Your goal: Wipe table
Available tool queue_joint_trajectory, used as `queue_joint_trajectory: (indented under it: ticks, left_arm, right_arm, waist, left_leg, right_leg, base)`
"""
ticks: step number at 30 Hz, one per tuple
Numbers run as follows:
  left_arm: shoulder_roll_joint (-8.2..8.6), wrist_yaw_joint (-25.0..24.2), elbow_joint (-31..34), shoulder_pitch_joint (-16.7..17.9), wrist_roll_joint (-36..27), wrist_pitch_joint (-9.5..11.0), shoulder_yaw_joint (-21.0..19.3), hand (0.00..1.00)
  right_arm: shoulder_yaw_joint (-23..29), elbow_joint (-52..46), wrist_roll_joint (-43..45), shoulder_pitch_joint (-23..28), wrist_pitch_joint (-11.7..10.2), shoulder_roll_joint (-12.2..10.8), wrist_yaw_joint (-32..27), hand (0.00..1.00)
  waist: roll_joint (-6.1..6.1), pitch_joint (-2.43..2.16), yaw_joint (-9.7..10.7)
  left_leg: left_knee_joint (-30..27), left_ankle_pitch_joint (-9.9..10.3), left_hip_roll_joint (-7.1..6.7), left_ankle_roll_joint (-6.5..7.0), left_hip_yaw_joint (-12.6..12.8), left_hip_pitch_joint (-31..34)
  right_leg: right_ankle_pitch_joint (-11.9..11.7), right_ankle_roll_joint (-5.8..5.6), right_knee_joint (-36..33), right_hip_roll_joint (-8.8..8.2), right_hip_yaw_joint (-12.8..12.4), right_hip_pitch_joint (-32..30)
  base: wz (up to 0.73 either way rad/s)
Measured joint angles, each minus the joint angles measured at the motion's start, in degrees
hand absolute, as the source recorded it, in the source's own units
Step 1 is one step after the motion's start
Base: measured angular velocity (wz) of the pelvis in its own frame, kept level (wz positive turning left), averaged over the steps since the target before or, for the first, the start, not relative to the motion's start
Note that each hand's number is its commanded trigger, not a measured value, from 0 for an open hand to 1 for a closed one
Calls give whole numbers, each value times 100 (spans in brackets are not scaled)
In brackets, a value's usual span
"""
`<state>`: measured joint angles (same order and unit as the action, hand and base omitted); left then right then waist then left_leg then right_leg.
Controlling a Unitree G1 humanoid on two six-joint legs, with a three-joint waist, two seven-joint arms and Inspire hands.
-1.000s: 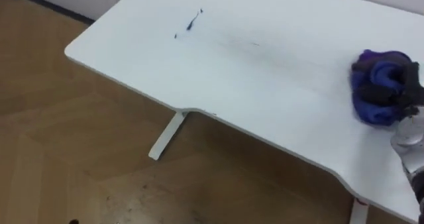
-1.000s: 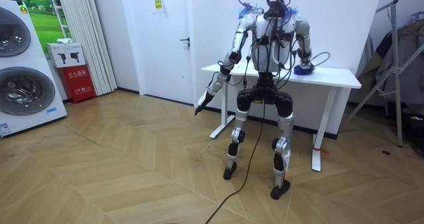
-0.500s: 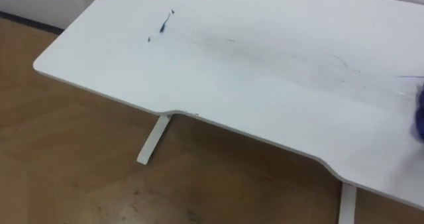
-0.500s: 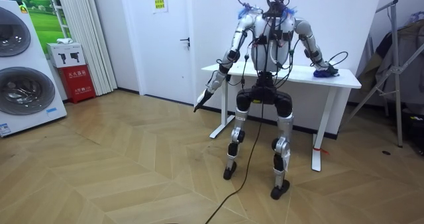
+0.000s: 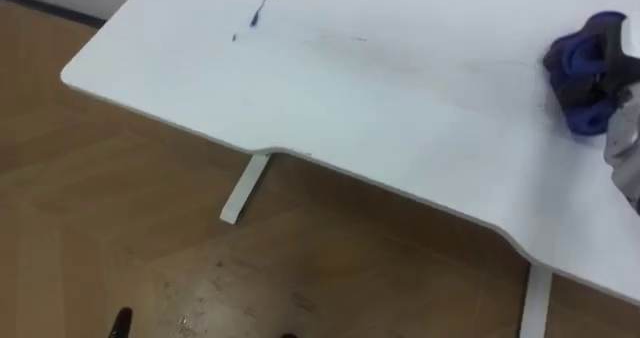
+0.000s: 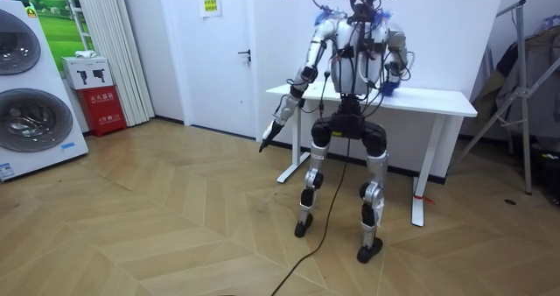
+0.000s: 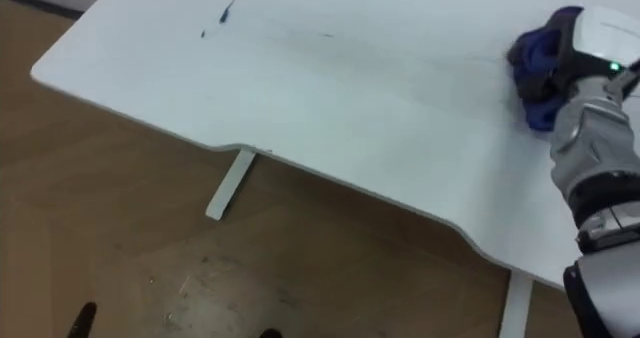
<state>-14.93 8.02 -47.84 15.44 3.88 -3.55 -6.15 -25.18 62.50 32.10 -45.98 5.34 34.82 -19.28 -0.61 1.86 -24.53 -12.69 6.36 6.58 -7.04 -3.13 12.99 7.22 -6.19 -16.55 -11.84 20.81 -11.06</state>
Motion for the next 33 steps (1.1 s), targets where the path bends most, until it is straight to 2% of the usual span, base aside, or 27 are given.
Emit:
queue_joint_trajectory:
  ticks: [2, 4, 6, 8, 12, 15, 16, 17, 18, 19, 20, 22, 26, 29, 30, 32, 33]
  left_arm:
    - [-8, -20, -56, 38, -147, -27, 72, 0]
    - [-25, -25, -61, 187, -204, -32, 66, 0]
    - [-27, -63, -105, 285, -205, -71, 41, 0]
    - [-28, -133, -202, 296, -209, -118, 22, 0]
    - [-30, -136, -153, 294, -210, -119, 24, 0]
    - [-65, -144, -50, 270, -202, -110, 15, 0]
    - [-103, -144, -66, 247, -206, -111, 13, 0]
    - [-143, -144, -76, 256, -203, -108, -44, 0]
    - [-163, -139, -98, 255, -204, -105, -74, 0]
    - [-209, -133, -135, 263, -206, -109, -102, 0]
    - [-255, -121, -168, 288, -208, -111, -102, 0]
    - [-273, -114, -152, 327, -212, -117, -158, 0]
    - [-271, -114, 63, 375, -203, -120, -374, 0]
    - [-271, -82, 259, 424, -212, -117, -364, 0]
    - [-271, -78, 283, 424, -211, -116, -359, 0]
    - [-271, -61, 357, 403, -204, -108, -337, 0]
    - [-271, -45, 371, 400, -202, -106, -318, 0]
  right_arm:
    - [-55, 95, 6, -83, -61, 2, 65, 100]
    - [22, 135, 0, -107, -92, 22, 32, 100]
    - [206, 186, -80, -106, -114, 81, 42, 100]
    - [260, 321, -363, -96, -174, 180, 52, 100]
    - [602, 444, -495, -15, -277, 185, 57, 100]
    - [1141, 433, -633, 293, -403, 244, 51, 100]
    - [1349, 406, -765, 487, -449, 308, 48, 100]
    - [1663, 415, -836, 733, -524, 345, 24, 100]
    - [1828, 415, -892, 802, -560, 376, 4, 100]
    - [2054, 430, -1044, 1002, -581, 449, -38, 100]
    - [2193, 449, -1195, 1188, -603, 527, -96, 100]
    - [2465, 630, -1341, 1401, -687, 579, -198, 100]
    - [3125, 875, -1493, 1693, -710, 642, -270, 100]
    - [3153, 863, -1526, 1876, -709, 659, -386, 100]
    - [3151, 851, -1524, 1886, -701, 659, -395, 100]
    - [3087, 770, -1421, 1870, -630, 657, -492, 100]
    - [3061, 729, -1397, 1868, -583, 657, -528, 100]
  waist:
    - [-17, 13, -151]
    - [-14, 12, -162]
    - [-9, 9, -139]
    - [23, 3, -69]
    - [44, -2, 154]
    - [66, -13, 388]
    - [95, -51, 450]
    - [134, -110, 549]
    - [158, -141, 575]
    - [216, -210, 646]
    - [282, -248, 739]
    - [349, -288, 860]
    - [322, -274, 1123]
    - [286, -242, 1228]
    - [280, -230, 1227]
    - [261, -176, 1189]
    - [254, -172, 1175]
  left_leg:
    - [-19, 0, -15, 0, -137, 115]
    - [-25, 0, -22, -1, -233, 184]
    - [-20, 0, -22, -1, -265, 221]
    - [-21, 0, -22, -1, -316, 237]
    - [-48, 1, -31, -2, -336, 239]
    - [-84, 2, -39, -3, -329, 250]
    - [-91, 2, -39, -3, -317, 249]
    - [-91, 2, -42, -3, -316, 246]
    - [-91, 2, -42, -3, -309, 243]
    - [-91, 2, -43, -2, -301, 235]
    - [-90, 1, -43, -2, -299, 196]
    - [-92, 1, -43, -1, -295, 109]
    - [-184, -1, -46, 1, -211, 114]
    - [-229, -1, -44, 2, -190, 133]
    - [-233, -1, -43, 2, -178, 133]
    - [-229, -1, -40, 2, -168, 133]
    - [-217, -2, -40, 4, -157, 133]
  right_leg:
    - [-1, 0, 90, 2, 185, 10]
    - [-1, 0, 95, 0, 347, 20]
    - [0, -1, 105, -2, 403, 17]
    - [0, -1, 108, -3, 494, 43]
    - [1, -2, 121, -3, 509, 101]
    - [1, -2, 147, -4, 541, 107]
    - [1, -2, 147, -5, 535, 105]
    - [1, -3, 153, -4, 537, 114]
    - [1, -3, 154, -5, 534, 114]
    - [1, -3, 153, -4, 526, 117]
    - [1, -3, 146, -5, 521, 149]
    - [16, -15, 142, -5, 526, 243]
    - [108, -24, 68, -16, 452, 267]
    - [111, -19, 55, -15, 440, 267]
    - [111, -19, 54, -14, 434, 266]
    - [99, -9, 63, -4, 403, 254]
    - [94, -7, 64, -5, 392, 240]
  base:
    - [35]
    - [25]
    - [13]
    - [10]
    - [5]
    - [3]
    - [0]
    - [0]
    - [0]
    - [-3]
    - [0]
    - [0]
    - [5]
    - [0]
    - [0]
    - [-4]
    - [-9]
